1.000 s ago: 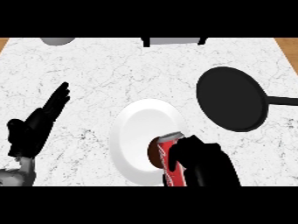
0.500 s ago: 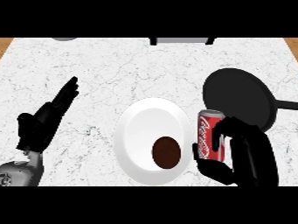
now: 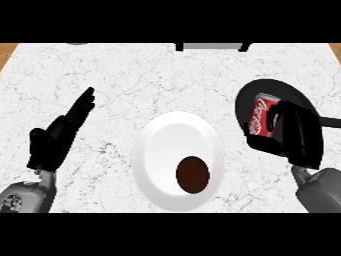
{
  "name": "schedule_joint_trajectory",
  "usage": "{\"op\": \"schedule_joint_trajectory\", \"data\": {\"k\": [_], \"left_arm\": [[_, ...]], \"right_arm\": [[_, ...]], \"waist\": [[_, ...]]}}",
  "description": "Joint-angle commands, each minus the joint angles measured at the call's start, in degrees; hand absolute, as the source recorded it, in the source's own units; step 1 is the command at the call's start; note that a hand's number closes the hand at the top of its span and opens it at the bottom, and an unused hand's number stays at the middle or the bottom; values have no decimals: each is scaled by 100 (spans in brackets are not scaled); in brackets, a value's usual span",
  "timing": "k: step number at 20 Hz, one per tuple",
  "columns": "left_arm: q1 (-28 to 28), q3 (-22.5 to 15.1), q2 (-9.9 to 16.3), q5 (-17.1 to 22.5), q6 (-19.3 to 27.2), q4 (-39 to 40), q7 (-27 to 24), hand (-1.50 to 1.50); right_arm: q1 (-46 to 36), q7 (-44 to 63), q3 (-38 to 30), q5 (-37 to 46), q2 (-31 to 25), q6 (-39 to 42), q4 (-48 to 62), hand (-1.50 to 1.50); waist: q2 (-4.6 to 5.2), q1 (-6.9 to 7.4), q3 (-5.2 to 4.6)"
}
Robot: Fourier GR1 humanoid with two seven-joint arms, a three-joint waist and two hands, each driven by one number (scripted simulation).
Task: Pick the can from the plate and place it in the pan
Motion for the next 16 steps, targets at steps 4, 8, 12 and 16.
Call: {"op": "schedule_joint_trajectory", "data": {"k": [4,8,12,16], "left_arm": [[112,216,35,54,-246,-49,12,0],[-28,242,-129,-95,-258,408,-299,0],[-82,296,-91,-53,-391,266,-136,0],[-225,190,-201,-165,-240,56,162,0]], "right_arm": [[-820,-1670,-1006,-983,286,500,1660,150],[-1208,-2659,-1382,-973,872,226,3063,150],[-1564,-3838,-1941,-1288,952,206,4307,150],[-1731,-2304,-1939,-1171,647,1205,4927,-150]], "waist": [[-11,10,-4],[1,12,-4],[20,69,1],[54,155,-3]]}}
